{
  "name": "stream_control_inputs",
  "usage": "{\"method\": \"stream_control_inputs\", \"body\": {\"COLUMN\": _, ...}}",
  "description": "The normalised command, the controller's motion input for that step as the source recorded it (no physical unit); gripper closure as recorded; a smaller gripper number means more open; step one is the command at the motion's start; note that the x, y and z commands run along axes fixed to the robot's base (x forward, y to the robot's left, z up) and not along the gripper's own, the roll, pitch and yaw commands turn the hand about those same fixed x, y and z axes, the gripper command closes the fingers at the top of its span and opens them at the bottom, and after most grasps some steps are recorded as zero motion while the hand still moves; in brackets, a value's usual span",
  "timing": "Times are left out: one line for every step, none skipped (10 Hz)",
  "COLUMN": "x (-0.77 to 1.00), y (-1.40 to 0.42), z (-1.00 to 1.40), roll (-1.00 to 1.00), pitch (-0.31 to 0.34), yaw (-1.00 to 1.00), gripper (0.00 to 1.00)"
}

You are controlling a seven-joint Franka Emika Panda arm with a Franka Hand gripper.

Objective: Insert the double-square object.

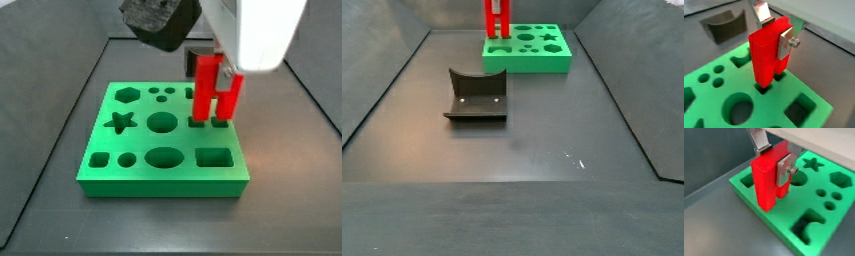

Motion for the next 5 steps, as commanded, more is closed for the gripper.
{"method": "stream_control_inputs", "body": {"x": 0.17, "y": -0.21, "z": 0.0, "roll": 0.13, "pitch": 0.0, "yaw": -0.14, "gripper": 1.0}}
{"method": "stream_control_inputs", "body": {"x": 0.19, "y": -0.05, "z": 0.0, "roll": 0.11, "pitch": 0.007, "yaw": -0.24, "gripper": 1.0}}
{"method": "stream_control_inputs", "body": {"x": -0.05, "y": 0.02, "z": -0.09, "roll": 0.01, "pitch": 0.0, "yaw": -0.19, "gripper": 1.0}}
{"method": "stream_control_inputs", "body": {"x": -0.1, "y": 0.07, "z": -0.06, "roll": 0.0, "pitch": 0.0, "yaw": -0.3, "gripper": 1.0}}
{"method": "stream_control_inputs", "body": {"x": -0.17, "y": 0.0, "z": -0.05, "roll": -0.02, "pitch": 0.0, "yaw": 0.0, "gripper": 1.0}}
